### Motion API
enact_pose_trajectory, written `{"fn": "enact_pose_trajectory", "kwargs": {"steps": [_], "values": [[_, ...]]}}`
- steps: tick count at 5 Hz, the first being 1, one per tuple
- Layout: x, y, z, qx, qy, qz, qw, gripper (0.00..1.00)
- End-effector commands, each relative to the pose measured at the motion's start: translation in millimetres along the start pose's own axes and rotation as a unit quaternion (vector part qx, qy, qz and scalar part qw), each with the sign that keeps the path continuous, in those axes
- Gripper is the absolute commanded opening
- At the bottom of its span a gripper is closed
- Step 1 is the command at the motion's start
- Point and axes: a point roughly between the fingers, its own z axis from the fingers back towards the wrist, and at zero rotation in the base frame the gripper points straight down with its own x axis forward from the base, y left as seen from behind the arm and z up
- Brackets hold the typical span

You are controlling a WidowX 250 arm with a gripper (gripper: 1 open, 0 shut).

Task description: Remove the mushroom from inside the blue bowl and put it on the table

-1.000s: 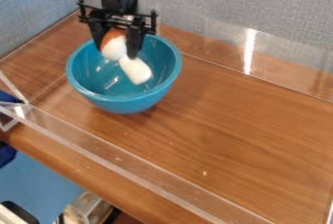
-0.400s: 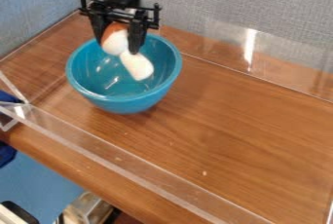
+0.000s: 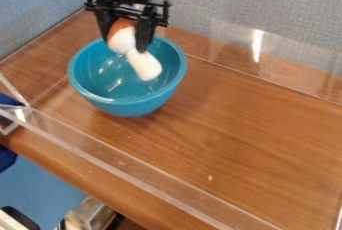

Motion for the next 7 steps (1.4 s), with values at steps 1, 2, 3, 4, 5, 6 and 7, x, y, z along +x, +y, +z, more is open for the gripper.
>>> {"fn": "enact_pose_trajectory", "kwargs": {"steps": [1,2,3,4,5,6,7], "values": [[-2.2,-12,25.2,0.002,-0.035,-0.019,0.9992,0.0],[-7.7,-28,28.7,0.001,-0.033,-0.042,0.9986,0.0],[-16.1,-63,22.6,-0.004,-0.023,-0.085,0.9961,0.0],[-22.4,-111,6.5,-0.008,-0.002,-0.141,0.9899,0.0],[-29.7,-149,-15.5,-0.007,0.012,-0.194,0.9809,0.0],[-35.0,-177,-36.9,-0.002,0.02,-0.234,0.972,0.0],[-47.0,-191,-55.1,-0.004,0.032,-0.269,0.9626,0.0]]}}
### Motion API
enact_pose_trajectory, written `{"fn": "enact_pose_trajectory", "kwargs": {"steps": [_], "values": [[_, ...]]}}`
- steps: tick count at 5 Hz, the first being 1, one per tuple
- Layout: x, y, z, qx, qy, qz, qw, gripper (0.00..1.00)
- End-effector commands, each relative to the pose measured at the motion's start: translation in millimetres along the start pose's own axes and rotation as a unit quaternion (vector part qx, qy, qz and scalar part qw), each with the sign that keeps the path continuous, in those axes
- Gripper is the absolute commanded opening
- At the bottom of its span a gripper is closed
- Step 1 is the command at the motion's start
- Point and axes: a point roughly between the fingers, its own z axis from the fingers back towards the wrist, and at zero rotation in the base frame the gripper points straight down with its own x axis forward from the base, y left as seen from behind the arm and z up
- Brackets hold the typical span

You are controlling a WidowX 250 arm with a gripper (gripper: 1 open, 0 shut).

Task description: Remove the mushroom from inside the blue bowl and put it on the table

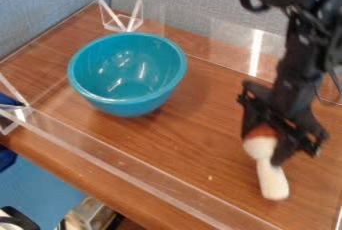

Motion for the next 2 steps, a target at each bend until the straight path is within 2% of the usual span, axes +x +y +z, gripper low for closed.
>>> {"fn": "enact_pose_trajectory", "kwargs": {"steps": [1,2], "values": [[-3.5,10,29.6,0.0,-0.036,0.004,0.9993,0.0],[-7.4,15,42.2,0.001,-0.049,0.006,0.9988,0.0]]}}
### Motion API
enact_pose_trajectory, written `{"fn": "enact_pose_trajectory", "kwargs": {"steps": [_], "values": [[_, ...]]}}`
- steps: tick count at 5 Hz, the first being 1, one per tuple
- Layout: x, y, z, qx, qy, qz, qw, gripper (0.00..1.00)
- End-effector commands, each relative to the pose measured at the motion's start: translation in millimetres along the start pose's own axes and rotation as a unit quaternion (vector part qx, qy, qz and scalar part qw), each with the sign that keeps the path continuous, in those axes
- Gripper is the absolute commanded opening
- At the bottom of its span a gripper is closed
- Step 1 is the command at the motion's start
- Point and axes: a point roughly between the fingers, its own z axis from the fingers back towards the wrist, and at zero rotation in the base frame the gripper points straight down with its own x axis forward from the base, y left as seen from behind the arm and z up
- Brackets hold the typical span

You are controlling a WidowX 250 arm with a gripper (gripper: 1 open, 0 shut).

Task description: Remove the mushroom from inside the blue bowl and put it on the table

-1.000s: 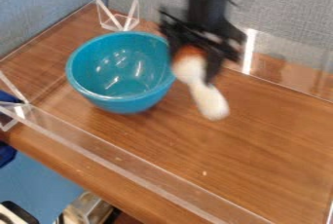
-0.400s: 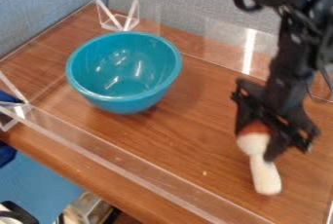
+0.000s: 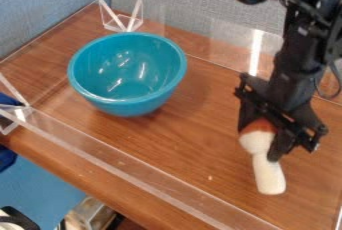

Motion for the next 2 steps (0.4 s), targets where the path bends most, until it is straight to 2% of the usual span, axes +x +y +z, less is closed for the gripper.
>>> {"fn": "enact_pose_trajectory", "kwargs": {"steps": [1,2], "values": [[-4.3,9,23.8,0.001,-0.033,0.009,0.9994,0.0],[-8.0,2,6.8,-0.005,-0.023,-0.013,0.9996,0.0]]}}
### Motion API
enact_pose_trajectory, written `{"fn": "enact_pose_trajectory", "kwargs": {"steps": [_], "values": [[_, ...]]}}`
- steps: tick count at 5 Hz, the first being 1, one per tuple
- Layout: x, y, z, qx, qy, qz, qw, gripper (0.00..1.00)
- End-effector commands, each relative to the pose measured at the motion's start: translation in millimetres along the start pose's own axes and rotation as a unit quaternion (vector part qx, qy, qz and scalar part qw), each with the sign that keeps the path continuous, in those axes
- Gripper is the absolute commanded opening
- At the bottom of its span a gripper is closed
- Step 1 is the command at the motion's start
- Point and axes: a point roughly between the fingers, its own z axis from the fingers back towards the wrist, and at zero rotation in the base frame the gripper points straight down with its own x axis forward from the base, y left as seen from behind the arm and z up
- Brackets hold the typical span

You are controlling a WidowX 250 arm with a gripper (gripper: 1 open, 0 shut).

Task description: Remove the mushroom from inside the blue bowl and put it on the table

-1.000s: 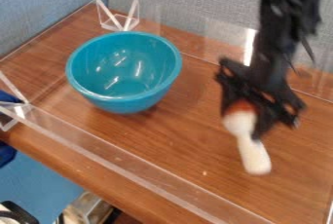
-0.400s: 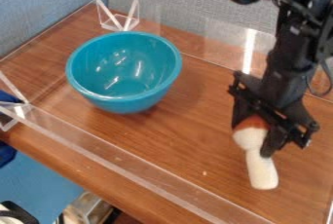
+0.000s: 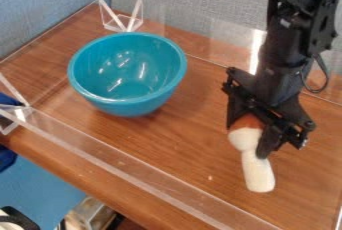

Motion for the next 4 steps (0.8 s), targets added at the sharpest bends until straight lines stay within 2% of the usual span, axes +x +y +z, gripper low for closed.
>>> {"fn": "enact_pose_trajectory", "kwargs": {"steps": [1,2,3,4], "values": [[2.0,-8,-3.0,-0.004,-0.01,-0.032,0.9994,0.0],[0.0,-10,0.8,-0.004,-0.021,-0.05,0.9985,0.0],[-2.2,-10,-0.5,-0.007,-0.02,-0.043,0.9988,1.0],[-5.8,-8,7.8,-0.003,-0.03,-0.037,0.9989,1.0]]}}
